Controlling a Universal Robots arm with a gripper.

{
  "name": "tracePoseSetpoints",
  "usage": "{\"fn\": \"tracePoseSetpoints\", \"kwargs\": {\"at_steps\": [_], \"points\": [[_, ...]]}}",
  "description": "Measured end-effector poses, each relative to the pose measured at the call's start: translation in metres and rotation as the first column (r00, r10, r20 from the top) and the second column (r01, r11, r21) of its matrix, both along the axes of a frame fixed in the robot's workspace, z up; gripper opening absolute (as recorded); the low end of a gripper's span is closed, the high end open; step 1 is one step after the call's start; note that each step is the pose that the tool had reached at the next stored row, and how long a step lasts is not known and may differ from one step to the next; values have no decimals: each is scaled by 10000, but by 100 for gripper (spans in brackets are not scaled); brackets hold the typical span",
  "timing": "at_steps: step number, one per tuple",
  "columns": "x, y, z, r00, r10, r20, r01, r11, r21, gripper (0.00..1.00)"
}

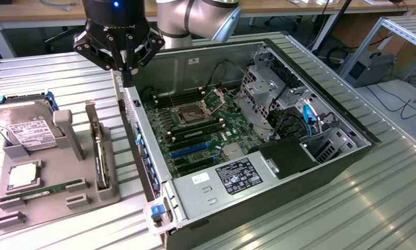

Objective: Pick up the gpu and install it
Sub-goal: 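Reach for the gpu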

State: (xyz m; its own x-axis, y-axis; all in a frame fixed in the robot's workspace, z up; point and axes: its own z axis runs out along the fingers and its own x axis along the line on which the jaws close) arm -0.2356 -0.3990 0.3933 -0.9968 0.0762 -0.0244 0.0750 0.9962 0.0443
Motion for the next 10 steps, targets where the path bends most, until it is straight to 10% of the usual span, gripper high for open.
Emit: {"fn": "tracePoseSetpoints", "kwargs": {"at_steps": [10], "points": [[-93, 0, 0, 10000, -1, 0, 1, 10000, 0, 11]]}}
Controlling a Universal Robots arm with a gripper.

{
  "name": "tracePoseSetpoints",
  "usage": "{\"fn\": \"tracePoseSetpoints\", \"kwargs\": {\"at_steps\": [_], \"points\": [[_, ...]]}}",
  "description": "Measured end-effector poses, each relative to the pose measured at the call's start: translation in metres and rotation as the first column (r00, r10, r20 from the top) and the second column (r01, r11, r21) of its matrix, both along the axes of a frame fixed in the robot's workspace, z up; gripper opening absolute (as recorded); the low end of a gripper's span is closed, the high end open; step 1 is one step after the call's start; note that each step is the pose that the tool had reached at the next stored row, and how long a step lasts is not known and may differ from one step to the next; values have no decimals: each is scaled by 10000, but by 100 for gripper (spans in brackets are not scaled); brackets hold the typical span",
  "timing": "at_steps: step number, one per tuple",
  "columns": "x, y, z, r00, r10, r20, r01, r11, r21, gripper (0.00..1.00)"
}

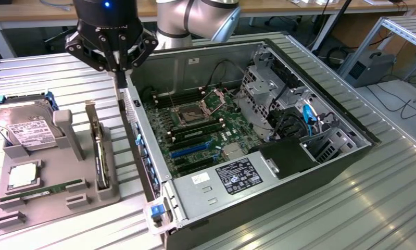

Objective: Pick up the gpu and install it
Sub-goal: 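Reach for the gpu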

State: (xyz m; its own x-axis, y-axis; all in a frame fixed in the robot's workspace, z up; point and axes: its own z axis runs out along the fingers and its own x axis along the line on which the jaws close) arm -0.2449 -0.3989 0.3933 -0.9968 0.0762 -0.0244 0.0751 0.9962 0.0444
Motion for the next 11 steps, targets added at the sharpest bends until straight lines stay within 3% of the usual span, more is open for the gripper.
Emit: {"fn": "tracePoseSetpoints", "kwargs": {"at_steps": [11], "points": [[-100, 0, 0, 10000, 0, 0, 0, 10000, -1, 11]]}}
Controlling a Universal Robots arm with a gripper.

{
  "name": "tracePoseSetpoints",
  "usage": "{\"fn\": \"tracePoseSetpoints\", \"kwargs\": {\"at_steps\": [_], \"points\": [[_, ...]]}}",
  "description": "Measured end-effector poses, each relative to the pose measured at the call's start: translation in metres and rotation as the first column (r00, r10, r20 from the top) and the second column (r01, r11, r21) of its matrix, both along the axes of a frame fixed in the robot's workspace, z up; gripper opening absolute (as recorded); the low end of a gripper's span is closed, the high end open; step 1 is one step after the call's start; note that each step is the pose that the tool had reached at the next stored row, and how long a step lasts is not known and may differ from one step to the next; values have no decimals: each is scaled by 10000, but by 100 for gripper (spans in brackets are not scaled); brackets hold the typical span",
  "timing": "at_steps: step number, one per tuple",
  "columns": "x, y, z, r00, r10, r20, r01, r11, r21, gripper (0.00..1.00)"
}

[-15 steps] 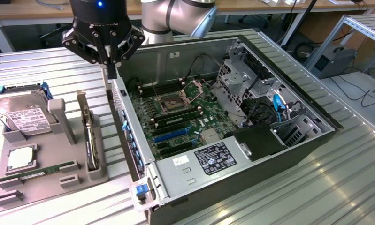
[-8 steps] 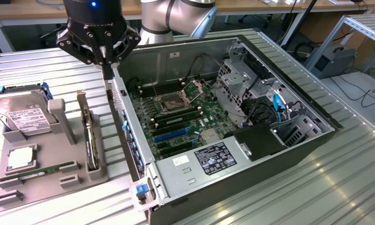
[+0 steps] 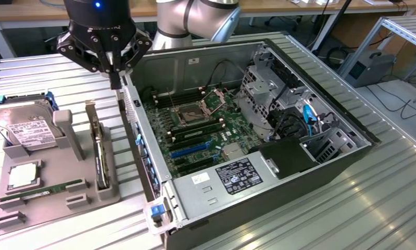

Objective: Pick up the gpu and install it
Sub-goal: 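Reach for the gpu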

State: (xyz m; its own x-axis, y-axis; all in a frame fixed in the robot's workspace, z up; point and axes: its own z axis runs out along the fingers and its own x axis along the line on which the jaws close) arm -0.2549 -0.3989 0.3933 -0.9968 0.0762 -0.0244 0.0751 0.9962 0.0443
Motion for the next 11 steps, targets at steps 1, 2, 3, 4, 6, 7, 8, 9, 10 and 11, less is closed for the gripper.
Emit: {"fn": "tracePoseSetpoints", "kwargs": {"at_steps": [1, 2, 3, 4, 6, 7, 8, 9, 10, 11], "points": [[-8, 0, 0, 10000, 0, 0, 0, 10000, 0, 11], [-16, 0, -1, 10000, 0, 1, 0, 10000, 0, 11], [-26, 0, 0, 10000, 0, 1, 0, 10000, 0, 11], [-37, 0, 0, 10000, 0, 0, 0, 10000, 0, 11], [-53, 0, -1, 10000, 0, 1, 0, 10000, 1, 11], [-60, 0, -1, 10000, -1, 1, 1, 10000, 1, 11], [-68, 0, -1, 10000, 0, 1, 0, 10000, 0, 11], [-77, 0, 0, 10000, -1, 0, 1, 10000, 0, 11], [-87, 0, -1, 10000, -1, 1, 1, 10000, 1, 11], [-96, 0, 0, 10000, -1, 1, 1, 10000, 0, 11]]}}
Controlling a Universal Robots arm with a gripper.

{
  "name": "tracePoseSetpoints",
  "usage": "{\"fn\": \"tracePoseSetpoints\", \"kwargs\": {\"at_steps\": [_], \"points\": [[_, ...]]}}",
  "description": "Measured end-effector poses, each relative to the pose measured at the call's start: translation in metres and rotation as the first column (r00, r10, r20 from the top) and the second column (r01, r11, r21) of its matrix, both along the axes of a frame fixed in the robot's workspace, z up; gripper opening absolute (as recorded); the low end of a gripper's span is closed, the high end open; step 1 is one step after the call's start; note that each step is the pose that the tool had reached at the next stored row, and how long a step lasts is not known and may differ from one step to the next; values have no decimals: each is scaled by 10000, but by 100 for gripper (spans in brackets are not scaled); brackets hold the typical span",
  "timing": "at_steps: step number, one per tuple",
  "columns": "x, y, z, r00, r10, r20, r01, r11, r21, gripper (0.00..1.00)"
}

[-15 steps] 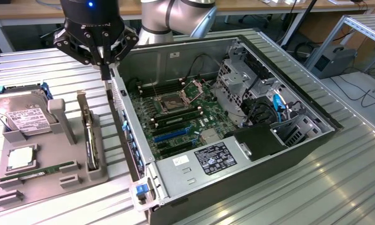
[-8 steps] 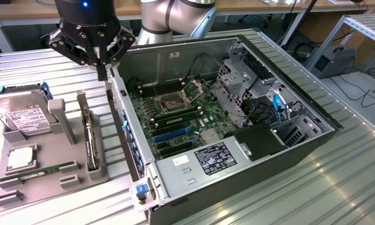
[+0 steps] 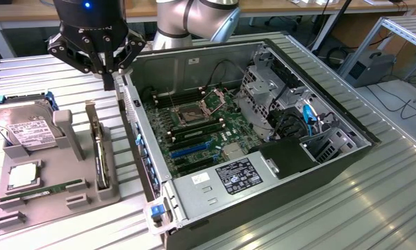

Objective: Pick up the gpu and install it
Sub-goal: 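Reach for the gpu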

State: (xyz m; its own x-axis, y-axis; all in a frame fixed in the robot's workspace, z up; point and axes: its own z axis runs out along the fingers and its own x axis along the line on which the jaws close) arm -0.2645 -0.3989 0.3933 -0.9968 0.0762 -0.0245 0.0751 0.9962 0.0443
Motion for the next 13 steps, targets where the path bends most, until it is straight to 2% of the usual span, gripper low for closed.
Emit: {"fn": "tracePoseSetpoints", "kwargs": {"at_steps": [13], "points": [[-137, 0, -1, 10000, 0, 0, 0, 10000, 0, 11]]}}
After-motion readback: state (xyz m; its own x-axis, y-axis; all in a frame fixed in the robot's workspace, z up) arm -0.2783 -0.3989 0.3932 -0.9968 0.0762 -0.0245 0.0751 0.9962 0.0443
